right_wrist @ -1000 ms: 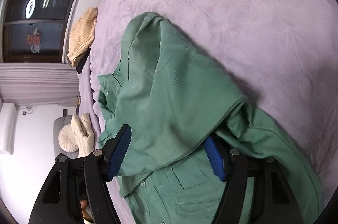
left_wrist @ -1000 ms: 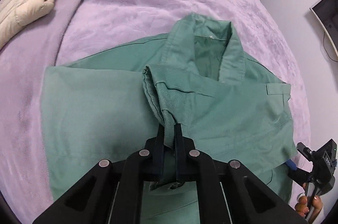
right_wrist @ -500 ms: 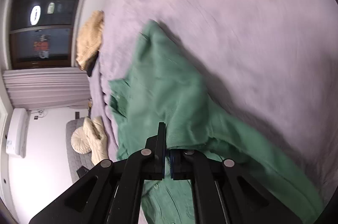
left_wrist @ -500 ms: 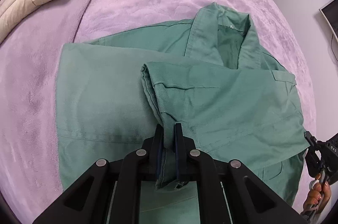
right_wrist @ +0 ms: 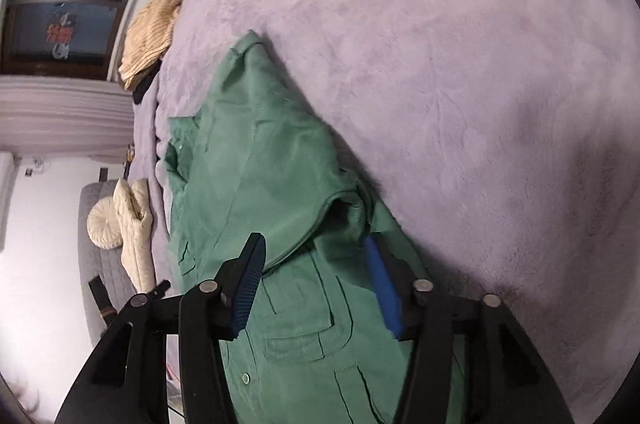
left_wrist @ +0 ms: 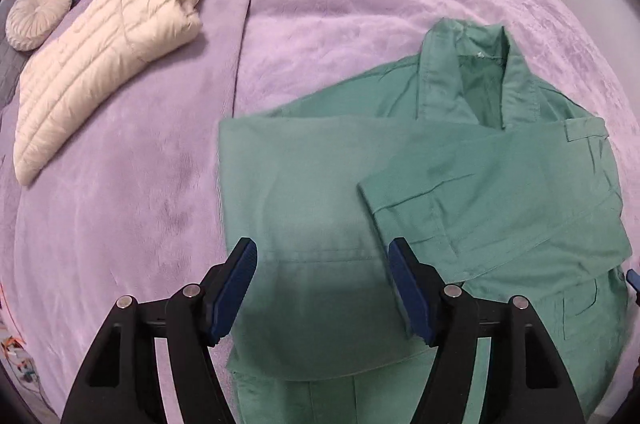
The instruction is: Fold small clothes
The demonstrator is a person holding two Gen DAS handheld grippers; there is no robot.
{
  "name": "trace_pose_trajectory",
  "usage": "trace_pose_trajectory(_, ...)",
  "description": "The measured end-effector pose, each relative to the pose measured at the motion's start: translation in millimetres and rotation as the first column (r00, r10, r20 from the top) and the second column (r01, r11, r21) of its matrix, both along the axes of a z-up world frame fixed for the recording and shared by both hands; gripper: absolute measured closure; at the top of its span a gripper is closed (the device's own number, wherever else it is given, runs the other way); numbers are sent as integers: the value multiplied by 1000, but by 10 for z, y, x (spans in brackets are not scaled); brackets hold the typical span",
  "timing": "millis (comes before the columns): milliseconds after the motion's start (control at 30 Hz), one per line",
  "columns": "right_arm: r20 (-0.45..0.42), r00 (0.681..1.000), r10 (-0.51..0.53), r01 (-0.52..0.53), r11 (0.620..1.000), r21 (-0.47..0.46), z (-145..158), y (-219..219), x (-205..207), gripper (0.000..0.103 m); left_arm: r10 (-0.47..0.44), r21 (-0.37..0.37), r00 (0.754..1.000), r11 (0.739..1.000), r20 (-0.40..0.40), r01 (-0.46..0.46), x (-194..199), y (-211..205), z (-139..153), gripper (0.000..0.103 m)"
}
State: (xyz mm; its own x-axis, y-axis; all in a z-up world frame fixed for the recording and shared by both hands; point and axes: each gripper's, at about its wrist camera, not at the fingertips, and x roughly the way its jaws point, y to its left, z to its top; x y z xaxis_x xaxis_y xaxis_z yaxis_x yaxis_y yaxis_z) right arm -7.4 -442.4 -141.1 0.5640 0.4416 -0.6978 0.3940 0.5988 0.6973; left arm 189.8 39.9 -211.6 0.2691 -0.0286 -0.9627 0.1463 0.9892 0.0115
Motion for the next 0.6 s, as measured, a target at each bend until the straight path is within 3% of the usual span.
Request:
trace_pose_trajectory(133, 19, 1000, 4, -2, 994, -111, 201, -98, 107, 45, -132, -81, 990, 987, 48, 136, 320, -701, 247, 34)
trace_pose_trajectory(200, 7, 1000, -11, 12, 995, -103, 164, -174, 172, 45, -229, -135, 972, 963, 51, 234, 486, -1234, 289, 34)
trace_pose_trajectory(267, -2, 1000, -12, 12, 996, -87, 82, -229, 209, 45, -338, -160, 938, 925, 74, 346, 597, -1841, 293, 34)
trace_pose_trajectory(433, -36, 999, 23, -26, 996, -90, -133, -263, 287, 45, -529, -173, 847, 831, 50, 529, 762, -3115, 39, 34)
trace_pose_trajectory(600, -30, 999, 34, -35, 999, -36, -280, -320, 321, 45, -580, -175, 813, 806, -45, 565, 857, -3754, -339, 34)
